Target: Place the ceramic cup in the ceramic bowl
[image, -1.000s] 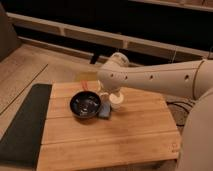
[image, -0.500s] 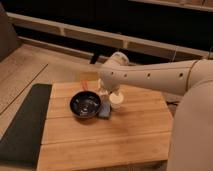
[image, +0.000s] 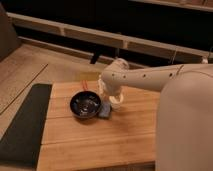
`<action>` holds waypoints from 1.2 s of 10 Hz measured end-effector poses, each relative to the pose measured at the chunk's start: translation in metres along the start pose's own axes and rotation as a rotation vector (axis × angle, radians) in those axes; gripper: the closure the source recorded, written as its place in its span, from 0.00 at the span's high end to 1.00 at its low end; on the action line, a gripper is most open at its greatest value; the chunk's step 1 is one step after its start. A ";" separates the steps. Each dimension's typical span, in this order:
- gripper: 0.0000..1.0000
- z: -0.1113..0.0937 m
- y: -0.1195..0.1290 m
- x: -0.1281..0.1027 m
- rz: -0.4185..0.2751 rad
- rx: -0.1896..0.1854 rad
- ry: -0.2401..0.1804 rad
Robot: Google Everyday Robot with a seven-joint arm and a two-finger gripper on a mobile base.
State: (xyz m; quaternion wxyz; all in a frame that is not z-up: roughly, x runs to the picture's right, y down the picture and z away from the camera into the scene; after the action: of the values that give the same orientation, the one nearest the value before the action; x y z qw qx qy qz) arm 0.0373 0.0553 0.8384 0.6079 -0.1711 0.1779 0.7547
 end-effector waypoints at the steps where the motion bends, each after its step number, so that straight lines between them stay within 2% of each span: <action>1: 0.65 0.007 -0.005 -0.002 0.001 0.016 0.015; 2: 0.58 0.015 -0.008 -0.004 -0.002 0.029 0.029; 4: 0.38 0.029 -0.011 -0.006 -0.021 0.047 0.046; 6: 0.18 0.034 -0.012 -0.011 -0.028 0.058 0.044; 8: 0.03 0.030 -0.015 -0.020 -0.020 0.066 0.028; 10: 0.00 0.003 -0.016 -0.036 -0.006 0.083 -0.026; 12: 0.00 -0.041 0.000 -0.056 -0.049 0.080 -0.115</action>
State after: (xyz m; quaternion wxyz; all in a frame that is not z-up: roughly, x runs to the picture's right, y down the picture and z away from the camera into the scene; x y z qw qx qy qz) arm 0.0498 -0.0123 0.8286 0.6416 -0.1072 0.1687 0.7405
